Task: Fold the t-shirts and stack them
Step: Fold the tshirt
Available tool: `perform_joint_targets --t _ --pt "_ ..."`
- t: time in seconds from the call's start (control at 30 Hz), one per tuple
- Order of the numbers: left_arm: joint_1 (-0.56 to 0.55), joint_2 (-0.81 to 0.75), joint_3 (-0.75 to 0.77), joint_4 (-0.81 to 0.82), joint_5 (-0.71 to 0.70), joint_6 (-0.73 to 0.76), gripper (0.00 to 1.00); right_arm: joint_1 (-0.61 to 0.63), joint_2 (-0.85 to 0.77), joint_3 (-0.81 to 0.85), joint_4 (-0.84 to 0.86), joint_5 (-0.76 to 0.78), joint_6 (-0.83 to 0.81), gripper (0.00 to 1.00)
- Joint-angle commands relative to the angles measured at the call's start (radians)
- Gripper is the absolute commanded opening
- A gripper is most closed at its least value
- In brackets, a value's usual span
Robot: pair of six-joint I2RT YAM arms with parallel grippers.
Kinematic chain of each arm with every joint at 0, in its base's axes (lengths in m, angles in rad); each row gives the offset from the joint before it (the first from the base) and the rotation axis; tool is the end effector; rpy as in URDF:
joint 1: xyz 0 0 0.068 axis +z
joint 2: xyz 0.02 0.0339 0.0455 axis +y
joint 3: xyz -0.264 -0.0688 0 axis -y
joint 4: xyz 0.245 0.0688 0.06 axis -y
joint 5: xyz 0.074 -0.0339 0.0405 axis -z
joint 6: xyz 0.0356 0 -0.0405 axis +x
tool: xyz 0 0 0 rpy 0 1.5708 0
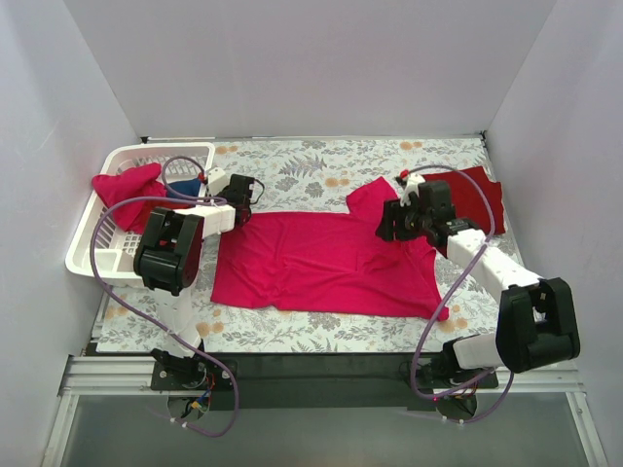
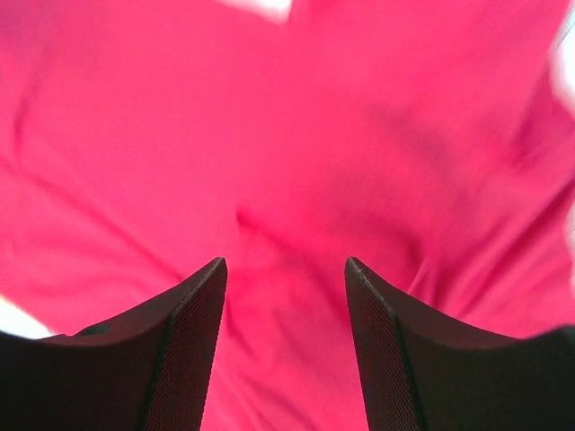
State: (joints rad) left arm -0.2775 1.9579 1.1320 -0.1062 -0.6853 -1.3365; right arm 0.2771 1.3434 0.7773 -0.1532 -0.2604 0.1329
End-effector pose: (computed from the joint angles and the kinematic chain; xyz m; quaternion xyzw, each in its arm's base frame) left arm 0.3816 -0.0853 0.1370 -0.5427 0.7185 0.0071 0.4349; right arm 0.2678 0.0857 0.2185 -0.1185 0.8968 0.1991 0.3769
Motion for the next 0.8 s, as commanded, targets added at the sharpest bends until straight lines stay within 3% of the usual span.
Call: perform_joint_targets --t 0.0,0.27,0.53,0.77 --pt "0.004 -0.045 -0.024 0.042 0.052 0.046 0.0 0.002 0.042 0.17 0.035 0.093 -0.007 0.5" --pt "0.004 -0.089 -0.08 0.097 0.128 0.076 0.0 -0.042 0.399 0.557 0.0 0.234 -0.059 0.51" --pt "0.004 -0.125 -0.117 0.125 0.142 0.088 0.0 -0.121 0.722 0.836 -0.011 0.164 -0.105 0.5" --pt "0.004 -0.142 -0.124 0.125 0.151 0.086 0.0 -0.134 0.882 0.987 -0.026 0.15 -0.165 0.5"
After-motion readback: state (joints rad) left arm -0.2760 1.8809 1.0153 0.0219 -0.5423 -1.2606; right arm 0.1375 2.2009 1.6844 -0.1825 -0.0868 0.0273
